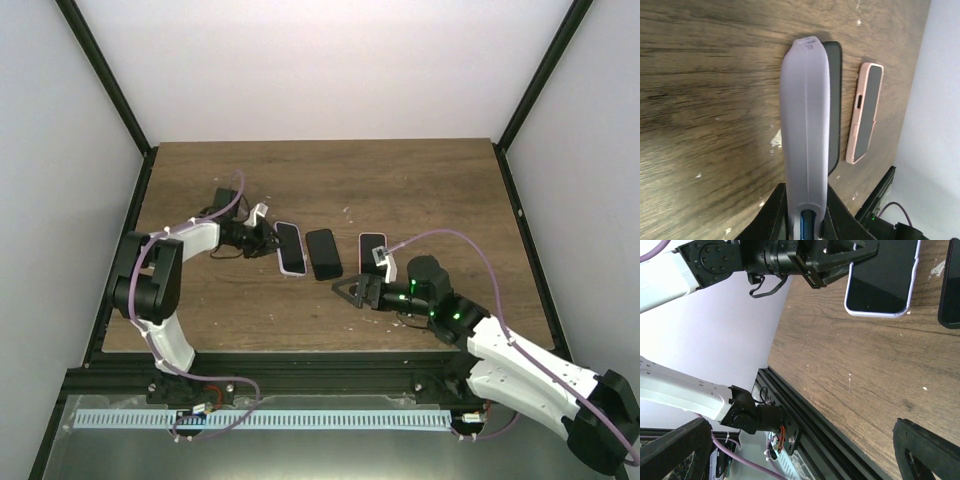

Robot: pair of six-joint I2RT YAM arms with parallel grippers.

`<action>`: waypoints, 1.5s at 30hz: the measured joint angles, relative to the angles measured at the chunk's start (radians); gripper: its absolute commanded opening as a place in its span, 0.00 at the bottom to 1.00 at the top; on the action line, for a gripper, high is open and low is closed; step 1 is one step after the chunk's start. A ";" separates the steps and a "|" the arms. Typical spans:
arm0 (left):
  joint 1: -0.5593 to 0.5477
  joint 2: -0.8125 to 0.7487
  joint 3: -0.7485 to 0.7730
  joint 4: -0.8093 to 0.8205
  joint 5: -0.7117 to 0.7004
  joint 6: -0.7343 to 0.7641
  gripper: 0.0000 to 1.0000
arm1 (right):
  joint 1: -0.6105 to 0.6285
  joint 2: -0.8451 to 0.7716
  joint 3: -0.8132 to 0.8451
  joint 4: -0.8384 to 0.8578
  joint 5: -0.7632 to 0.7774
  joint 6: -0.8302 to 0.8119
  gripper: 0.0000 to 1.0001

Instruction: Put the phone into the phone case

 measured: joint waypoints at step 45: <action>0.016 -0.444 -0.046 -0.279 -0.304 0.157 1.00 | -0.003 -0.065 0.225 -0.479 0.444 -0.077 1.00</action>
